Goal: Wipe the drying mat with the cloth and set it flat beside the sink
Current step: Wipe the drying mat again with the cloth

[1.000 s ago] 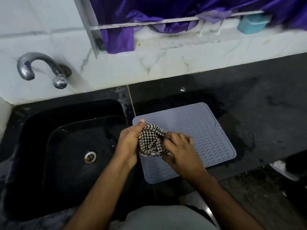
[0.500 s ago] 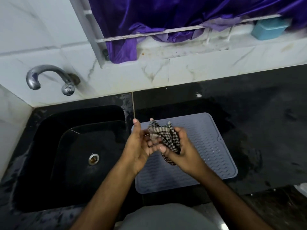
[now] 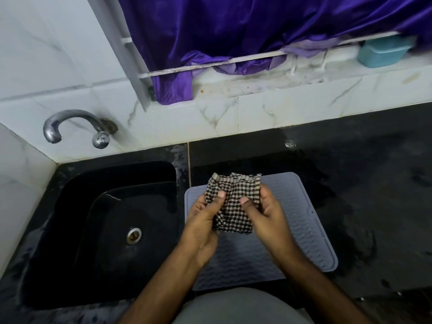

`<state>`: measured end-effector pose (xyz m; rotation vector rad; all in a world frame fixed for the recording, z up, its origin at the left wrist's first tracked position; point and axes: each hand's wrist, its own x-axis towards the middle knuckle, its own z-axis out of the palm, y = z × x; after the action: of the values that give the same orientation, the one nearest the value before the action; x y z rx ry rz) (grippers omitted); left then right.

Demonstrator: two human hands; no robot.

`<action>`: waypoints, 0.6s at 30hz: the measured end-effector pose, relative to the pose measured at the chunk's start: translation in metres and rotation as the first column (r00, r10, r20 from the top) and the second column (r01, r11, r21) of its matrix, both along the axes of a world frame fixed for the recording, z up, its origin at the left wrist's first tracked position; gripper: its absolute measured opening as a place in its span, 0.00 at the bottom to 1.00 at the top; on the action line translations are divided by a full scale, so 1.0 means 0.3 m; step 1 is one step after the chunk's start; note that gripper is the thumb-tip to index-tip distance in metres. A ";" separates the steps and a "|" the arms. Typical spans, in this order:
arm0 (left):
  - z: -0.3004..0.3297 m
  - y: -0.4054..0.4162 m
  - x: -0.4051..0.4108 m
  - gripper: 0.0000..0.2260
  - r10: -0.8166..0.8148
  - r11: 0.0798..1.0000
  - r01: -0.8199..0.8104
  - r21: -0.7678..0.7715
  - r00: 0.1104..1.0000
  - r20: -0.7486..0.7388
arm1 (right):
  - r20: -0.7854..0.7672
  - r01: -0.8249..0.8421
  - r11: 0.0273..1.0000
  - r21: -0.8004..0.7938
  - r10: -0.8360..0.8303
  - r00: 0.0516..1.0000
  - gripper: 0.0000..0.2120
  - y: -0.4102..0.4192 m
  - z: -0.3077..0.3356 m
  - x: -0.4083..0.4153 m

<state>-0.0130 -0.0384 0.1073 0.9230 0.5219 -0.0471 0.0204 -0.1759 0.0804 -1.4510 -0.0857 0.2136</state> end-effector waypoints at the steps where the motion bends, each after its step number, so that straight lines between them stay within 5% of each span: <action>1: -0.001 0.009 0.008 0.16 0.032 0.996 -0.033 -0.078 0.999 -0.019 | -0.022 0.050 0.999 -0.010 -0.050 0.999 0.14 -0.005 -0.004 0.006; 5: 0.010 0.018 0.022 0.11 0.071 0.981 -0.067 -0.181 0.997 0.020 | 0.074 0.062 0.865 -0.497 -0.029 0.997 0.24 -0.046 -0.029 0.035; 9: 0.028 -0.001 0.020 0.13 -0.032 0.984 0.018 0.177 0.997 0.074 | 0.386 0.237 0.792 -0.562 -0.002 0.923 0.15 -0.060 -0.005 0.026; 11: 0.034 -0.009 0.015 0.15 -0.186 0.900 0.126 0.418 0.977 0.106 | 0.237 0.050 0.878 -0.475 0.074 0.969 0.24 -0.033 0.021 0.022; 13: 0.032 -0.027 0.003 0.17 -0.412 0.773 0.298 0.560 0.907 0.086 | -0.136 -0.141 0.980 -0.143 0.122 0.983 0.37 0.008 0.036 0.012; 15: 0.020 -0.037 -0.001 0.18 -0.495 0.713 0.371 0.595 0.867 0.052 | -0.340 -0.074 0.989 0.131 0.115 0.933 0.36 0.025 0.015 0.022; 18: -0.011 -0.022 0.002 0.14 -0.394 0.761 0.321 0.564 0.919 0.010 | -0.553 0.154 0.936 0.317 0.050 0.832 0.22 0.007 -0.056 0.043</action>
<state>-0.0125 -0.0451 0.1041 1.5856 0.2240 -0.1918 0.0332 -0.1737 0.0637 -0.9849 0.3790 0.5420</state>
